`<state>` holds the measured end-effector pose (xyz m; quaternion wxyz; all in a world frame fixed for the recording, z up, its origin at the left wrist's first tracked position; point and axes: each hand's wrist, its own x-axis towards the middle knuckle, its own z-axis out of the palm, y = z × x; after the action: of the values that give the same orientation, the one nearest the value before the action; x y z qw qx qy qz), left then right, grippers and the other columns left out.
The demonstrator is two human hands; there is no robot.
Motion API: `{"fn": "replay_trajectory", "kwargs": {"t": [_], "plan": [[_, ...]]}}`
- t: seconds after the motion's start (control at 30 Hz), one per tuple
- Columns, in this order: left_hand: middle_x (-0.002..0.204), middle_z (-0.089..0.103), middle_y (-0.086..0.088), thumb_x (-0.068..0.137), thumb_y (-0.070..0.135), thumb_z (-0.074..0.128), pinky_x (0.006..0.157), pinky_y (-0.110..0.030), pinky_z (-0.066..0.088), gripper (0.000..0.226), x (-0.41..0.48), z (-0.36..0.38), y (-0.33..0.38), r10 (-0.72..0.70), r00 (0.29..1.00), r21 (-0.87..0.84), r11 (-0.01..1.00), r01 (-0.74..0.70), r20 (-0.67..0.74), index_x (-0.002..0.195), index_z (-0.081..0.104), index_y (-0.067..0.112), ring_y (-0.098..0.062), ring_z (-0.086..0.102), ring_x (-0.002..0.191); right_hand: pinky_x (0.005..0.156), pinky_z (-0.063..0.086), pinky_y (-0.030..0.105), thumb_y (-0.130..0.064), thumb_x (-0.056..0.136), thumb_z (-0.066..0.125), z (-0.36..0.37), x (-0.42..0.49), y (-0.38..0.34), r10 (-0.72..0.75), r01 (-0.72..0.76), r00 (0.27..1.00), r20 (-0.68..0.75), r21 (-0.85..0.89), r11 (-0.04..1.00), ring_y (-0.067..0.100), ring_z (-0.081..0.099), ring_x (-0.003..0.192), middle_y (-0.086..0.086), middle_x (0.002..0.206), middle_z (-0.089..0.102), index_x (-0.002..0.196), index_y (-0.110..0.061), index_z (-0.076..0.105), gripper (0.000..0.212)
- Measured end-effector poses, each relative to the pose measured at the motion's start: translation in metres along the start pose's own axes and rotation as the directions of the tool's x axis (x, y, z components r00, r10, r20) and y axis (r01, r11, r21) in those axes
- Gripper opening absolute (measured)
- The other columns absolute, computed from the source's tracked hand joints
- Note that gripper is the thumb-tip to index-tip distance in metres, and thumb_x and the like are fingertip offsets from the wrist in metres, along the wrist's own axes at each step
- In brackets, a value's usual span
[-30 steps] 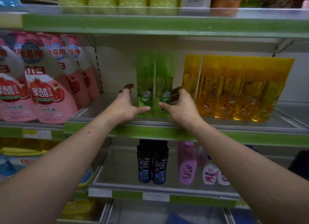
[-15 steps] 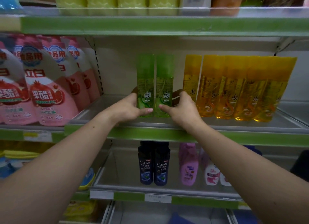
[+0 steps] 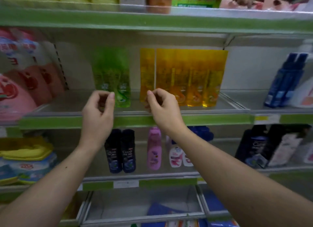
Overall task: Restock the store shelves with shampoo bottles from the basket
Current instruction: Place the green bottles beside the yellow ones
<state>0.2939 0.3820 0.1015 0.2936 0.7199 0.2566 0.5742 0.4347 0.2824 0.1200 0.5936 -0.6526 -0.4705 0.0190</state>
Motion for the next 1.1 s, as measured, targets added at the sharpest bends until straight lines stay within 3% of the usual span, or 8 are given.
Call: {"fn": "replay_trajectory", "kwargs": {"t": [0.17,0.3,0.43,0.53,0.7,0.83,0.93,1.1], "plan": [[0.071,0.061,-0.002,0.104,0.034,0.046,0.061,-0.019,0.047,0.037,-0.065,0.058,0.030,-0.169,0.959,-0.149,0.967,0.205,0.226,0.081,0.062,0.011,-0.005,0.057,0.064,0.065,0.049,0.048,-0.035,0.104,0.050,-0.068,-0.040,0.028,0.066,-0.071,0.995,0.074,0.064,0.995,0.032,0.057,0.063,0.025,0.072,0.062,0.078,0.001,0.062,0.046],[0.061,0.057,-0.005,0.104,0.022,0.047,0.056,-0.018,0.047,0.038,-0.123,0.119,0.041,-0.229,0.889,-0.180,0.930,0.320,0.398,0.075,0.061,0.001,-0.005,0.055,0.055,0.056,0.039,0.036,-0.031,0.104,0.050,-0.126,-0.073,0.066,0.145,-0.151,0.988,0.058,0.119,0.981,0.022,0.049,0.055,0.030,0.063,0.051,0.074,0.010,0.056,0.051],[0.063,0.058,-0.009,0.103,0.024,0.046,0.061,-0.026,0.049,0.040,-0.190,0.178,0.042,-0.314,0.734,-0.106,0.880,0.463,0.603,0.074,0.061,0.000,-0.010,0.056,0.057,0.055,0.037,0.032,-0.028,0.104,0.051,-0.179,-0.115,0.121,0.270,-0.274,0.962,0.050,0.118,0.954,0.018,0.047,0.052,0.014,0.058,0.049,0.066,0.004,0.052,0.050],[0.060,0.056,-0.003,0.103,0.026,0.049,0.065,-0.035,0.046,0.040,-0.249,0.213,0.029,-0.391,0.640,-0.026,0.841,0.540,0.661,0.071,0.059,0.005,-0.014,0.054,0.060,0.056,0.032,0.030,-0.028,0.104,0.050,-0.210,-0.156,0.169,0.365,-0.368,0.930,0.050,0.112,0.923,0.018,0.043,0.055,0.015,0.060,0.045,0.070,0.010,0.049,0.051],[0.055,0.054,0.001,0.104,0.023,0.047,0.058,-0.023,0.044,0.040,-0.343,0.250,0.002,-0.475,0.485,0.074,0.766,0.638,0.734,0.071,0.058,0.005,-0.010,0.052,0.054,0.057,0.036,0.031,-0.025,0.103,0.054,-0.229,-0.235,0.247,0.545,-0.540,0.839,0.002,0.140,0.830,0.017,0.046,0.056,0.011,0.058,0.048,0.066,0.005,0.053,0.048],[0.064,0.058,-0.007,0.105,0.017,0.044,0.055,-0.016,0.045,0.034,-0.411,0.269,-0.034,-0.508,0.359,0.160,0.722,0.673,0.783,0.080,0.059,-0.001,-0.005,0.055,0.053,0.060,0.040,0.031,-0.025,0.102,0.055,-0.234,-0.307,0.306,0.698,-0.692,0.716,-0.015,0.115,0.712,0.013,0.051,0.058,0.011,0.062,0.053,0.064,-0.003,0.054,0.044],[0.069,0.062,-0.007,0.105,0.016,0.045,0.058,-0.016,0.047,0.030,-0.461,0.276,-0.068,-0.552,0.255,0.256,0.683,0.684,0.793,0.082,0.061,0.004,-0.004,0.058,0.056,0.057,0.038,0.022,-0.026,0.103,0.053,-0.237,-0.362,0.336,0.798,-0.795,0.603,-0.010,0.073,0.602,0.001,0.049,0.051,0.004,0.062,0.053,0.066,-0.013,0.053,0.039],[0.078,0.064,-0.009,0.105,0.019,0.047,0.058,-0.013,0.045,0.027,-0.543,0.278,-0.121,-0.625,0.062,0.445,0.618,0.649,0.778,0.092,0.063,0.003,-0.019,0.060,0.068,0.060,0.035,0.031,-0.034,0.103,0.052,-0.238,-0.457,0.395,0.880,-0.880,0.474,0.016,-0.031,0.474,0.012,0.045,0.059,0.006,0.063,0.045,0.073,0.002,0.052,0.047]]}}
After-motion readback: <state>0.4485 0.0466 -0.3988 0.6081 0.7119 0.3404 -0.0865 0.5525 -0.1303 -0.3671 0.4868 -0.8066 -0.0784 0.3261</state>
